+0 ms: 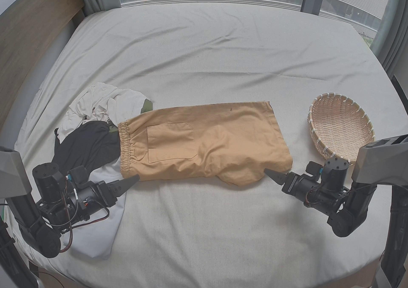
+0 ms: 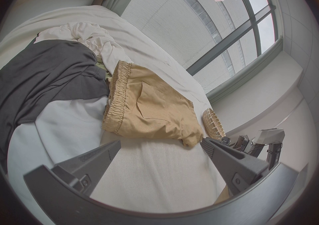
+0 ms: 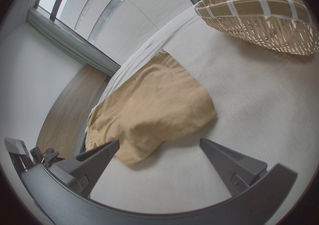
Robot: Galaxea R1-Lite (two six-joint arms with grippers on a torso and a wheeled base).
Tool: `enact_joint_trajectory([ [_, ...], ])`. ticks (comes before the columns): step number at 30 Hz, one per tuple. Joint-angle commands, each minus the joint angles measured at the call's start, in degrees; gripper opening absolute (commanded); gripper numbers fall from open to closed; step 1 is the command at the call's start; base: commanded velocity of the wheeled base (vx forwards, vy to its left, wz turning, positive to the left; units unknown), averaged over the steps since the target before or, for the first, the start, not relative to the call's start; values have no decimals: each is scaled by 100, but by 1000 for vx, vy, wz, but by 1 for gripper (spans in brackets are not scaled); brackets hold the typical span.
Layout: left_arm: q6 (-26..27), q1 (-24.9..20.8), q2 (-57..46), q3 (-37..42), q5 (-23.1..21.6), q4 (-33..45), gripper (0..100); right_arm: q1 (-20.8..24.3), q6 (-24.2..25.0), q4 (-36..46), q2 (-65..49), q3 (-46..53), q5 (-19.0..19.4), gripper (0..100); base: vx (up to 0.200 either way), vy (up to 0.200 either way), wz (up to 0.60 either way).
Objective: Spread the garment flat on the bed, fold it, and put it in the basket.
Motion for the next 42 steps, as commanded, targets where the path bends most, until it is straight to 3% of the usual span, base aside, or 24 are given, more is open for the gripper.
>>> enact_joint_trajectory([
  [1,-1,-2,-7,30,21,-3,100,66,278,38,291,-558,-172,100,0,0,0],
  [21,78,15,20,127,39,-3,100,92,445,328,765,-1850,-269,100,0,0,0],
  [24,87,24,11,127,39,-3,100,92,445,345,809,-1973,-506,100,0,0,0],
  [25,87,24,11,127,39,-3,100,101,436,345,836,-2035,-594,0,0,0,0],
  [33,87,51,73,136,48,6,100,83,445,328,871,-1973,-664,0,0,0,0],
  [42,78,174,222,74,162,6,100,66,427,258,97,-1147,-673,0,0,0,0],
])
